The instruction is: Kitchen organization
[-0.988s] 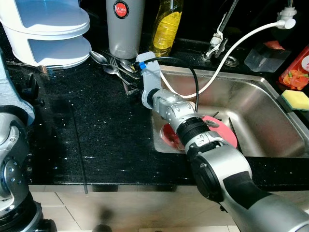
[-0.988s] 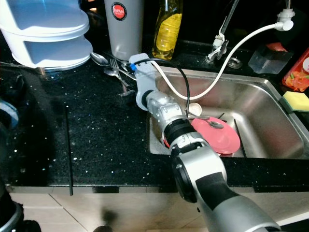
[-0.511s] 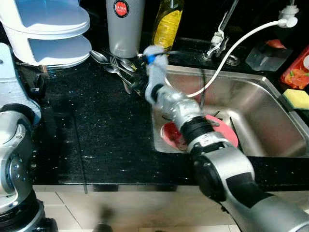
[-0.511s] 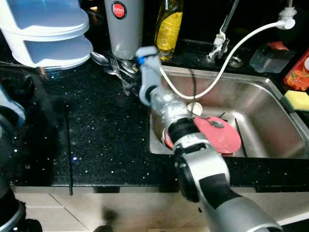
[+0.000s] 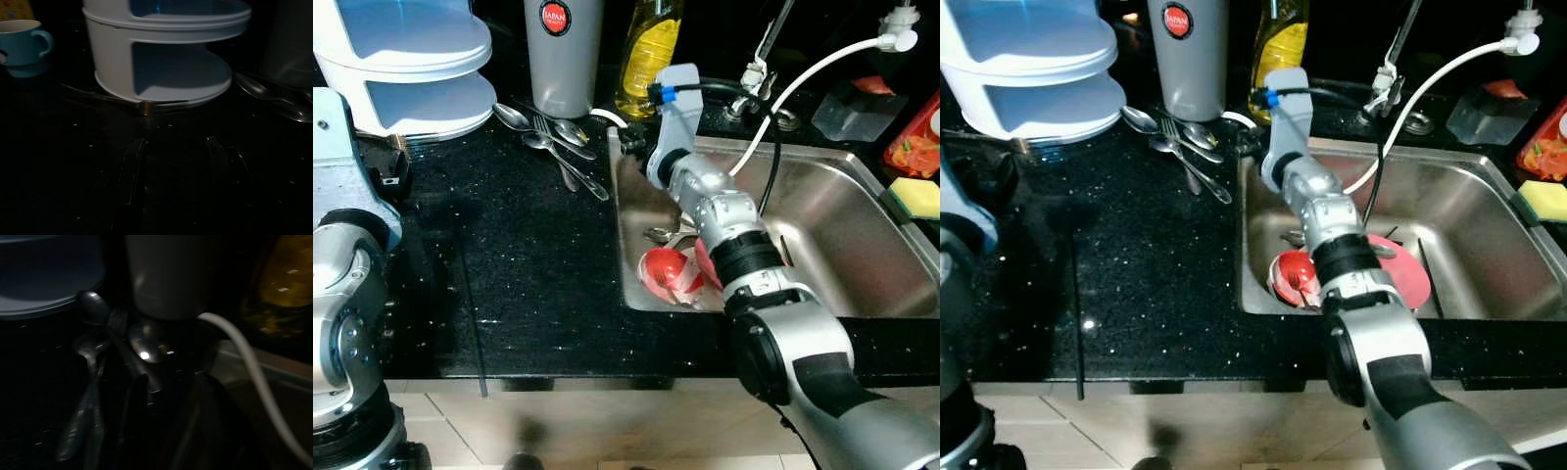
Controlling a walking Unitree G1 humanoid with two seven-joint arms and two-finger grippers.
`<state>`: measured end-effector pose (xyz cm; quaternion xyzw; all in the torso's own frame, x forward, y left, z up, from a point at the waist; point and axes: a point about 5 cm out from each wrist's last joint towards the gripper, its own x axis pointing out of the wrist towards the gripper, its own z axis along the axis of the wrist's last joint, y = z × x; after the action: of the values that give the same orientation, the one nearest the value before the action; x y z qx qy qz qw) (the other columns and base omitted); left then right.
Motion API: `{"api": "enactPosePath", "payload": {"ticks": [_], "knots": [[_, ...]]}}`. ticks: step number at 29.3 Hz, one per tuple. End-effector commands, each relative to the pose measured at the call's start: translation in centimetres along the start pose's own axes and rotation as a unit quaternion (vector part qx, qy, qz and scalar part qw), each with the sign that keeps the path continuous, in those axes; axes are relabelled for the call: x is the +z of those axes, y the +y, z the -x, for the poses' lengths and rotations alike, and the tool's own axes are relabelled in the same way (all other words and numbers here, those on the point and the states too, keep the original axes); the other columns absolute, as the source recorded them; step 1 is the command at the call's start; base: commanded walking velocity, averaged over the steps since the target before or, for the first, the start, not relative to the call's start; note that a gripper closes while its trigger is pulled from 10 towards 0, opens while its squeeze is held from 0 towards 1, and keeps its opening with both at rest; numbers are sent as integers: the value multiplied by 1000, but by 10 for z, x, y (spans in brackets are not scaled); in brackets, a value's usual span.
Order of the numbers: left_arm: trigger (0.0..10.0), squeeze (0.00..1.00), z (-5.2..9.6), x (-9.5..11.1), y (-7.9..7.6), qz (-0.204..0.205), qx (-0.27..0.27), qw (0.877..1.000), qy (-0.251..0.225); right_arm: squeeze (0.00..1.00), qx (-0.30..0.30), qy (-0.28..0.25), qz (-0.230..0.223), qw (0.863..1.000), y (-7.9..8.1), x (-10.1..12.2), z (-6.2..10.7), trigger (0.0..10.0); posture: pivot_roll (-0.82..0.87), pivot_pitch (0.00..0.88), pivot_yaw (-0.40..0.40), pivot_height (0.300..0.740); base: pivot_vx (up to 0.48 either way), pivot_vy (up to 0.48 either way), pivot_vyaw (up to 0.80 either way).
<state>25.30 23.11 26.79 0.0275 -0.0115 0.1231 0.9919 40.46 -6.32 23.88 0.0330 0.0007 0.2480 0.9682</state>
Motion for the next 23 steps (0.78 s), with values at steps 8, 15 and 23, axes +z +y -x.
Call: {"api": "enactPosePath", "payload": {"ticks": [8,15,23], "knots": [[10000,0,0,0,-4,0,-10,1000,-2,1000,-5,34,-20,999,8,-11,-6,10000,318,0,-75,740,0,0,0],[10000,0,2,-1,-1,-3,-4,1000,-2,63,42,110,5,993,23,-44,-4,10000,335,0,-83,740,0,0,0],[10000,0,2,-2,0,-3,-2,1000,1,0,85,137,12,987,32,-59,-1,10000,339,0,-79,740,0,0,0]]}}
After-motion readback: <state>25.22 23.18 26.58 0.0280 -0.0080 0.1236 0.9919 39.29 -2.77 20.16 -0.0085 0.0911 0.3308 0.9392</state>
